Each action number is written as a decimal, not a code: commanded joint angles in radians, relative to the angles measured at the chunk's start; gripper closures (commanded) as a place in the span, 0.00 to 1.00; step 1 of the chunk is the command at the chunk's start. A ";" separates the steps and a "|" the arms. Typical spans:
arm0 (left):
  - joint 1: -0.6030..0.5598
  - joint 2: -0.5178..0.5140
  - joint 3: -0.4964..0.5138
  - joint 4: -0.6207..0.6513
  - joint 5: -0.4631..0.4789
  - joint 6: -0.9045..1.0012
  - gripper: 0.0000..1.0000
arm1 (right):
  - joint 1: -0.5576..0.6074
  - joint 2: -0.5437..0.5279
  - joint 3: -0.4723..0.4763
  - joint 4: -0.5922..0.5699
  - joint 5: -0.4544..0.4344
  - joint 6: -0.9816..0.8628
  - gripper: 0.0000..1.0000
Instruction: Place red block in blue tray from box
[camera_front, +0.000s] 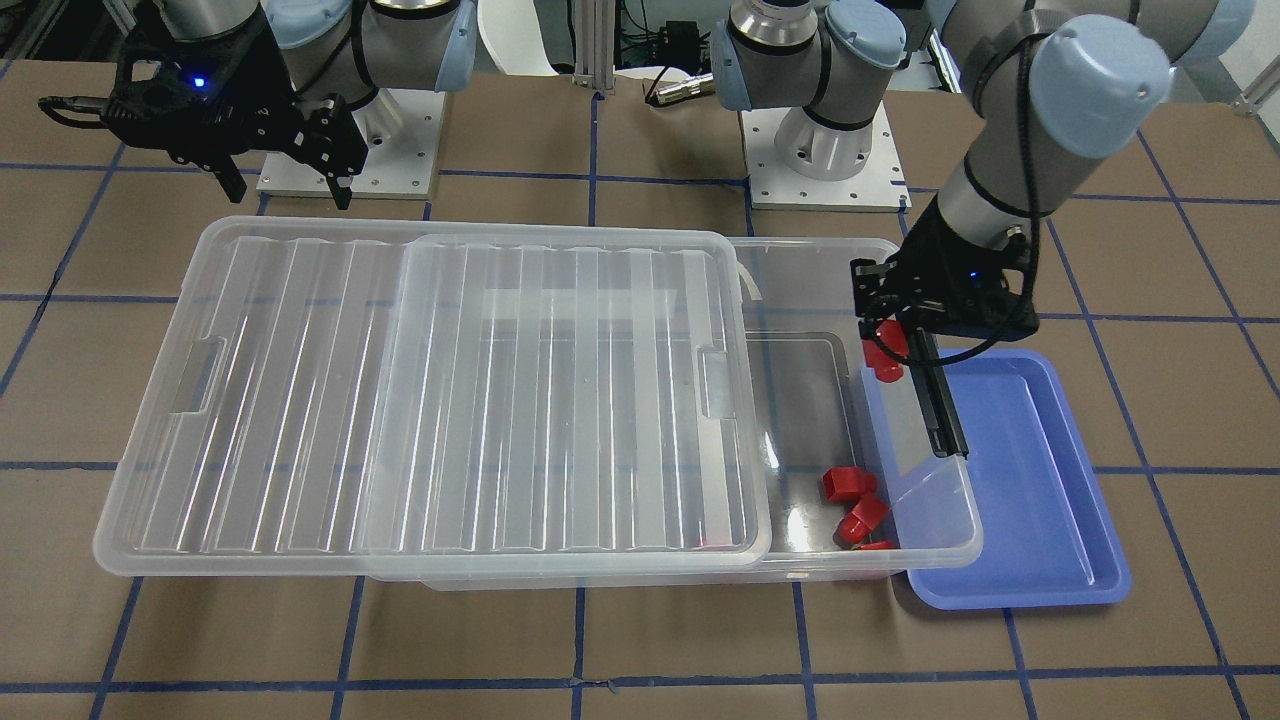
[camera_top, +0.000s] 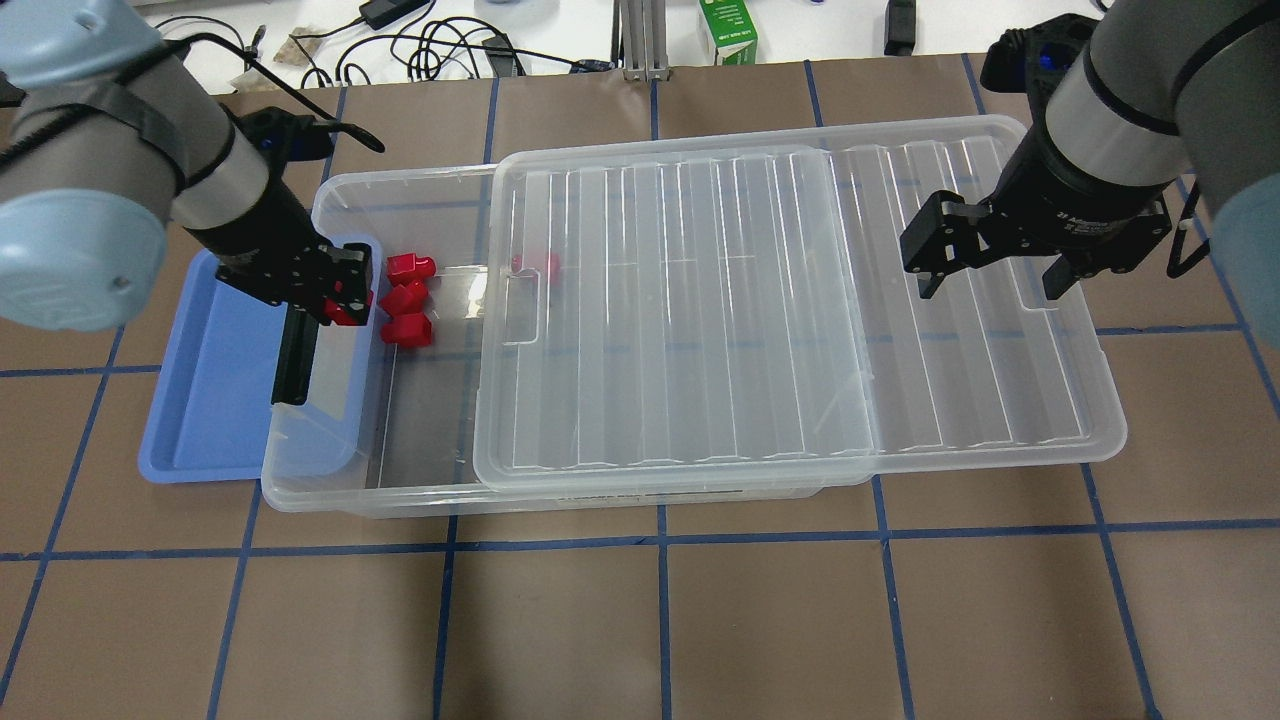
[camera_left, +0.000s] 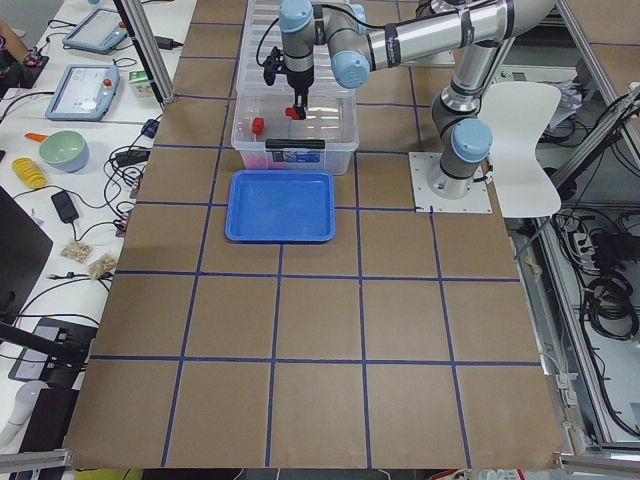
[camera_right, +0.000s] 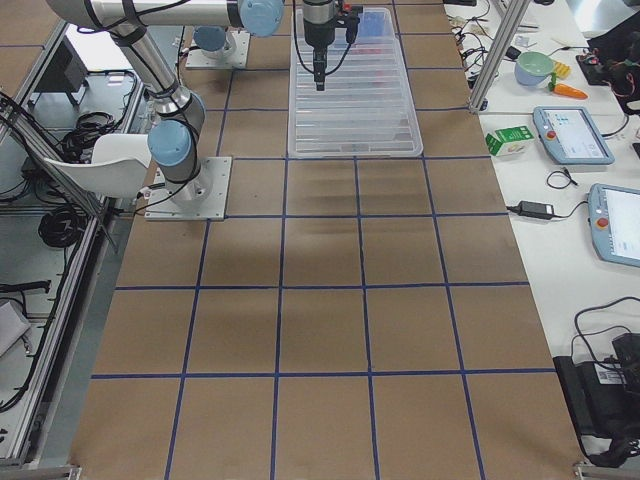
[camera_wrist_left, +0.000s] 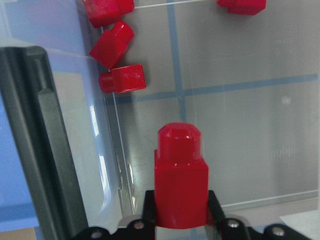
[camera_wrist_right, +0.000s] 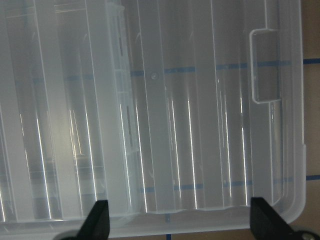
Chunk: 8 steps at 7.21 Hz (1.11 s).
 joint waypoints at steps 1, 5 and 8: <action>0.180 -0.029 0.053 -0.024 -0.003 0.092 1.00 | 0.000 -0.002 -0.001 0.001 -0.001 0.003 0.00; 0.417 -0.276 0.016 0.166 -0.021 0.496 1.00 | 0.000 0.001 0.001 0.000 0.008 0.012 0.00; 0.414 -0.351 -0.050 0.248 -0.075 0.492 1.00 | 0.002 -0.003 0.001 0.004 0.013 0.017 0.00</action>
